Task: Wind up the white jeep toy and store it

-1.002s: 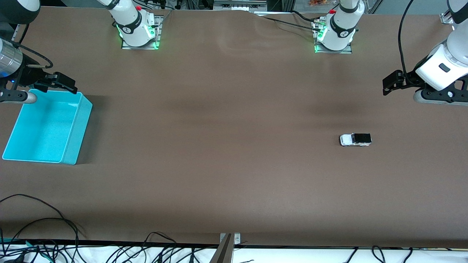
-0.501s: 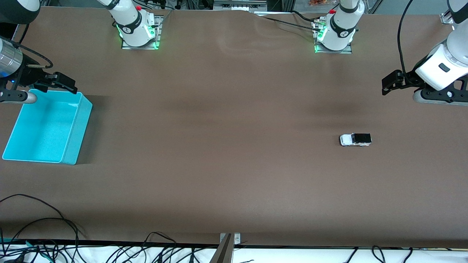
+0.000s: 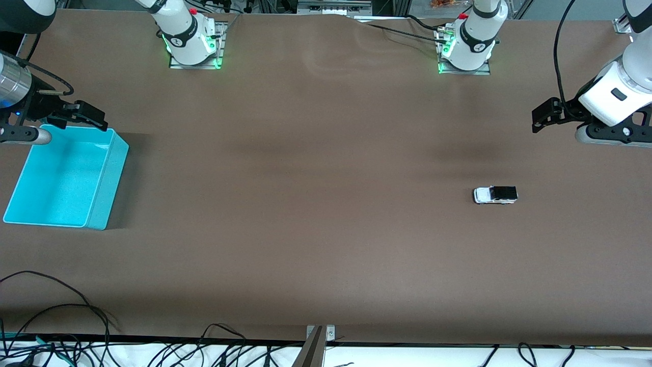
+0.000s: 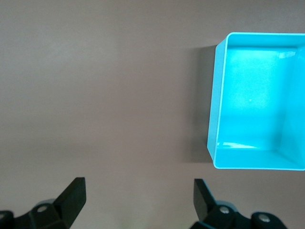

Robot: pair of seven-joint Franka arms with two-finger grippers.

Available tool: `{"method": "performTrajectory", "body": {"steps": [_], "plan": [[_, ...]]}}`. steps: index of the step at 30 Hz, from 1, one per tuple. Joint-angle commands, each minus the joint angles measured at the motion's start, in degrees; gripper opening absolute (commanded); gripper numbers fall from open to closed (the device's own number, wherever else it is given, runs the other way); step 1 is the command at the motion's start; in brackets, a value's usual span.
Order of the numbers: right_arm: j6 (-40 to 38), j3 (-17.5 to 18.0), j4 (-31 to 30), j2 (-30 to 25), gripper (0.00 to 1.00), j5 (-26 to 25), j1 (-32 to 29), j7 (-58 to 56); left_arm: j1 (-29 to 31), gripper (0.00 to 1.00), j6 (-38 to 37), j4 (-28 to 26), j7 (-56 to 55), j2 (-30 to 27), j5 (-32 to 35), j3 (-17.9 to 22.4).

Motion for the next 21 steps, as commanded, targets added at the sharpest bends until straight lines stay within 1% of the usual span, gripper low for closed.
{"method": "performTrajectory", "body": {"steps": [1, 8, 11, 14, 21], "plan": [[-0.2, -0.2, 1.0, 0.5, 1.00, 0.6, -0.1, -0.2, 0.4, 1.00, -1.1, 1.5, -0.2, 0.9, -0.9, -0.3], [-0.2, -0.1, 1.0, 0.5, 1.00, 0.6, -0.1, -0.2, 1.0, 1.00, -3.0, 1.6, 0.0, 1.7, -0.9, -0.2], [-0.2, -0.1, 1.0, 0.5, 1.00, 0.7, -0.1, -0.2, 0.6, 1.00, -4.6, 1.6, 0.8, 3.1, -0.7, -0.2], [-0.2, -0.2, 1.0, 0.5, 1.00, 0.7, -0.1, -0.2, 0.5, 1.00, -5.6, 1.6, 5.6, 4.1, -0.3, -0.2], [-0.2, -0.2, 1.0, 0.5, 1.00, 0.7, -0.1, -0.2, 1.2, 1.00, -5.4, 1.7, 21.5, 8.2, -0.1, 0.2]]}}
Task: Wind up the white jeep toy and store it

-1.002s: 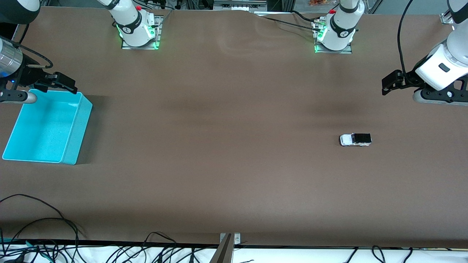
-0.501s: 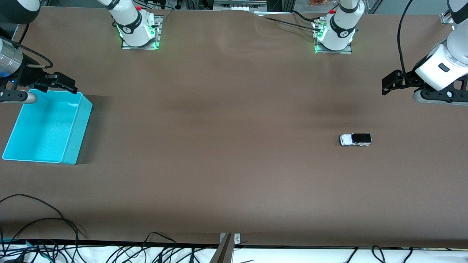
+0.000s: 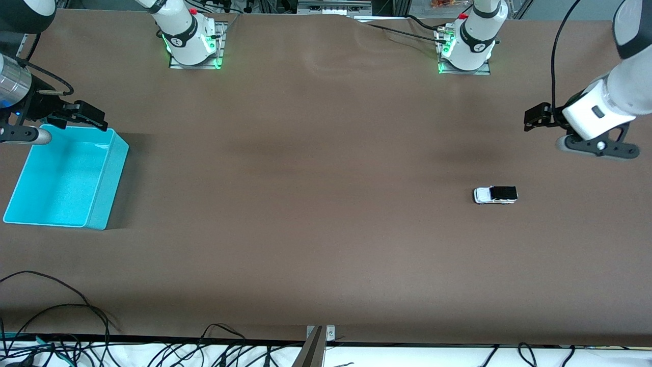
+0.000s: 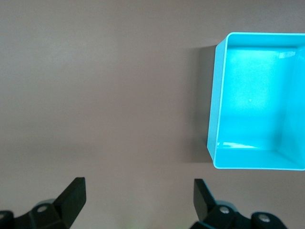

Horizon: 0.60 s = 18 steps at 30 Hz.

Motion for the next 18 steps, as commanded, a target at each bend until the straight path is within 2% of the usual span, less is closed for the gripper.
{"method": "performTrajectory", "body": {"steps": [1, 13, 18], "plan": [[-0.3, -0.2, 1.0, 0.5, 1.00, 0.7, -0.1, -0.2, 0.8, 1.00, -0.9, 1.7, 11.7, 4.3, -0.2, 0.3], [-0.3, -0.2, 1.0, 0.5, 1.00, 0.7, -0.2, -0.2, 3.7, 1.00, 6.8, 1.5, 35.2, 12.0, 0.0, 1.3], [-0.4, -0.2, 1.0, 0.5, 1.00, 0.7, -0.1, -0.2, 4.0, 1.00, 12.7, 0.6, 45.4, 16.0, 0.4, 1.3]]}}
